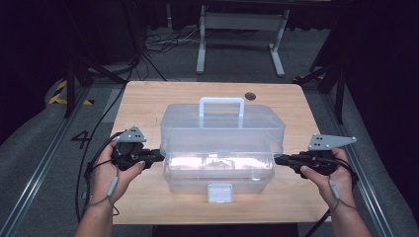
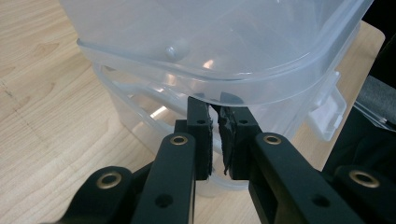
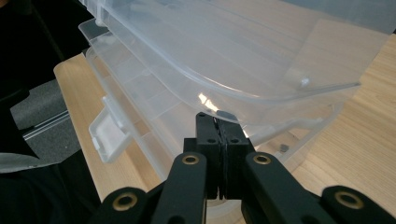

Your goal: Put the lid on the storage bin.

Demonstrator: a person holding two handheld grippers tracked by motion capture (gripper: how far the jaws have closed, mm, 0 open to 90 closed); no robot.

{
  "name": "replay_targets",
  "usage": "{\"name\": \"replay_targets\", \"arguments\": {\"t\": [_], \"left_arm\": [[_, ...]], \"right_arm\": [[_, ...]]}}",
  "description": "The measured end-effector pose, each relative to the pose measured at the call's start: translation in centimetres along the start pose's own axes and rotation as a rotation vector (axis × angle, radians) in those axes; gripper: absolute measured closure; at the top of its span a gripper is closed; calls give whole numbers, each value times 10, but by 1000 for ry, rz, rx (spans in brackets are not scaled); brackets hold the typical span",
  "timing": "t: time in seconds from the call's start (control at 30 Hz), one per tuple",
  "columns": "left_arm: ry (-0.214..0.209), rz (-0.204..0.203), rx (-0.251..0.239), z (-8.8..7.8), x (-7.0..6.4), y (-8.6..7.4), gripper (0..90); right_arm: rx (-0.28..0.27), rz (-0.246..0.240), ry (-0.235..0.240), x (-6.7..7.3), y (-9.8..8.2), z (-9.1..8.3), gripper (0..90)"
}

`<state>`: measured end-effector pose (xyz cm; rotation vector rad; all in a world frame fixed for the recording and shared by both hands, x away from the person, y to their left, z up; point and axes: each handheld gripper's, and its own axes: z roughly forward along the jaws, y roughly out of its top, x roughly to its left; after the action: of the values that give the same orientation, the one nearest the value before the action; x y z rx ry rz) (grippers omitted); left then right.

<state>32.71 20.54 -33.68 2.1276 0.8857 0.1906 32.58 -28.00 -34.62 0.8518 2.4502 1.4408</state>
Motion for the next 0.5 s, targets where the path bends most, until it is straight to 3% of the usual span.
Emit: {"name": "replay_targets", "arguments": {"t": [0.5], "left_arm": [[3, 29, 99, 2, -3, -2, 827]], "right_arm": [[96, -8, 18, 3, -4, 2, 888]]}}
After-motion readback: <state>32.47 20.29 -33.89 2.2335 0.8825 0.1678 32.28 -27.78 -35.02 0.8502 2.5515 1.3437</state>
